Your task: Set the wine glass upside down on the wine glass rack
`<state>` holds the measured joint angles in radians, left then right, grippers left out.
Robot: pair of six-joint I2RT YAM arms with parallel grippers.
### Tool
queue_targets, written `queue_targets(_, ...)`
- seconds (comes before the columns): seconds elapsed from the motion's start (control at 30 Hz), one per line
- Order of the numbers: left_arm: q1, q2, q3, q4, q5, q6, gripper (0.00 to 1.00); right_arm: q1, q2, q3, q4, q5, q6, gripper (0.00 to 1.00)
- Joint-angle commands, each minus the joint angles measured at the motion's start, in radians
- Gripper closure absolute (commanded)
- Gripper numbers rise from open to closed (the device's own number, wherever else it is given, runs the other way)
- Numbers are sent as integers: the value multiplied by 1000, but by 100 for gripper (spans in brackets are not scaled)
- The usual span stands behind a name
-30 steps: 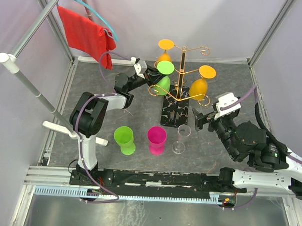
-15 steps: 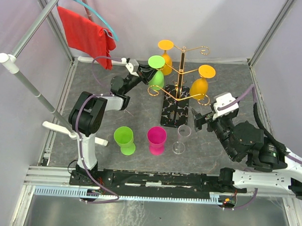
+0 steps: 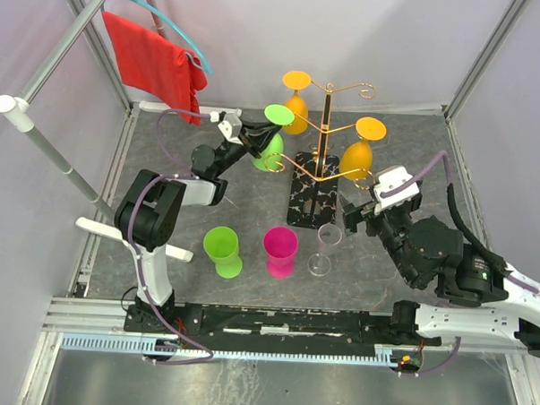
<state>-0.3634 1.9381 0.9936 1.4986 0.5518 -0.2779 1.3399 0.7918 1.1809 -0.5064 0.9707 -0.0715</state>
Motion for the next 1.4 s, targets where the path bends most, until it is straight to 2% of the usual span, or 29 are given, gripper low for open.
queue_targets(0.0,-24,-31,24,80,0,32,97,5,2,23,29,28,7,0)
queue_targets(0.23,-70,-4,48,78,-7,42,96,5,10,21,26,36,6,0)
queue_targets(0.3,-72,-5,46,78,-12,42,93,4,14,22,28,36,5,0)
queue_targets(0.37,-73,-11,37,77,-25,43,84,5,18,22,29,35,4,0)
queue_targets(0.53,-70,-36,-10,73,-77,73,49,4,23,25,35,36,4,0)
queue_targets(0.6,-64,-47,-34,73,-93,75,42,4,24,24,38,40,4,0)
queue_targets(0.87,-28,-132,-155,69,-107,86,36,5,33,38,39,42,-2,0)
queue_targets(1.07,10,-268,-274,8,-137,102,36,3,-11,8,84,39,20,0)
queue_targets(1.2,24,-407,-318,-198,-195,177,35,4,-26,-4,90,19,23,0)
queue_targets(1.37,24,-603,-252,-717,-341,255,35,3,50,69,-31,31,37,1)
